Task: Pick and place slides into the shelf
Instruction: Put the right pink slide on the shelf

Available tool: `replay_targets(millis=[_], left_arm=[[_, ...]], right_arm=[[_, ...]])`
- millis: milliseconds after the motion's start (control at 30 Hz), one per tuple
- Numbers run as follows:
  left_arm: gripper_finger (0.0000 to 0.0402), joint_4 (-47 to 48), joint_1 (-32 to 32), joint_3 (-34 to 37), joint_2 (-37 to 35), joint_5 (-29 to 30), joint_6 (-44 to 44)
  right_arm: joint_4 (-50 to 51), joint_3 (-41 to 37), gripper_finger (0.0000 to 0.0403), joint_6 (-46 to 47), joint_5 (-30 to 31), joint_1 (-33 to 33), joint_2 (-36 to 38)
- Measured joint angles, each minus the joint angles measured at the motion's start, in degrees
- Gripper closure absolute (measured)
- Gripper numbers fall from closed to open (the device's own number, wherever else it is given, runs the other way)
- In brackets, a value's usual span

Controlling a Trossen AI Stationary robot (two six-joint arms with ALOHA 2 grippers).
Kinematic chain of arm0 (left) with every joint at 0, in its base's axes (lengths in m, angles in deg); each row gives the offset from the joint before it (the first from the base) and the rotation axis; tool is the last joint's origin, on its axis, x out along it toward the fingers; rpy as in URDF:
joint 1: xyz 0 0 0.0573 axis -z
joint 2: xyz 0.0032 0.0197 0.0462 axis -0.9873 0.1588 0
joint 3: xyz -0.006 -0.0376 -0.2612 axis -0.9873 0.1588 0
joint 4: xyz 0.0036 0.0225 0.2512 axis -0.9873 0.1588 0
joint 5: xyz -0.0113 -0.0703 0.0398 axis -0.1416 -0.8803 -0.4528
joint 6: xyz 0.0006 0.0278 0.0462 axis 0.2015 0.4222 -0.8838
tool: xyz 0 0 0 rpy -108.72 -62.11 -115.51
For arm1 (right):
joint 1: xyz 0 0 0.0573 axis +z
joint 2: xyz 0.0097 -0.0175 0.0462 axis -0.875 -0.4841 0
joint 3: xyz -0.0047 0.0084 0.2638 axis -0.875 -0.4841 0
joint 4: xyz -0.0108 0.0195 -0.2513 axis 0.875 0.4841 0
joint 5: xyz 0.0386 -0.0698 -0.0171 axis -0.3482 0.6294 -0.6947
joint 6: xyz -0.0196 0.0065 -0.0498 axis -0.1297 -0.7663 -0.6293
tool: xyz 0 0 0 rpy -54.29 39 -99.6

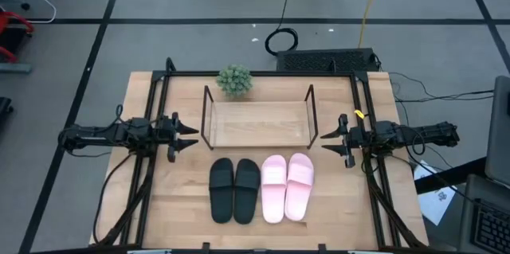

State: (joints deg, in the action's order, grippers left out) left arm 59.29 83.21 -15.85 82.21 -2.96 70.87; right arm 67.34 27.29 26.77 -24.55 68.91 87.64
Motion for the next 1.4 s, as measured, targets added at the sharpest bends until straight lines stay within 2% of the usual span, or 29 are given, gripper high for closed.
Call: replay_targets(millis=[133,333,533,767,933,1000,1167,1400], left_arm=[[0.0213,0.0,0.0,0.0,0.0,0.0,0.0],[0.0213,0.0,0.0,0.0,0.0,0.0,-0.1],[0.0213,-0.2,0.0,0.0,0.0,7.5,-5.2],[0.0213,-0.3,0.0,0.0,0.0,8.5,-2.1],[0.0213,-2.6,0.0,0.0,0.0,8.5,7.4],[0.0213,-4.6,0.0,0.0,0.0,8.0,14.2],[0.0213,-9.0,0.0,0.0,0.0,3.5,28.9],[0.0213,-12.1,0.0,0.0,0.0,-8.2,38.2]], right_arm=[[-0.1,0.0,0.0271,0.8,0.0,0.0,0.0],[-4.5,0.0,0.0271,11.2,0.9,0.0,0.0],[-14.3,0.0,0.0271,23.9,1.7,0.0,0.0],[-22.5,0.0,0.0271,27.0,1.8,0.0,-0.2],[-27.9,0.0,0.0271,26.8,3.4,0.0,-2.2],[-30.5,0.0,0.0271,26.8,3.2,0.0,-3.4],[-37.3,0.0,0.0271,25.7,2.9,0.0,-7.4],[-48.1,0.0,0.0271,25.3,-0.3,0.1,-13.9]])
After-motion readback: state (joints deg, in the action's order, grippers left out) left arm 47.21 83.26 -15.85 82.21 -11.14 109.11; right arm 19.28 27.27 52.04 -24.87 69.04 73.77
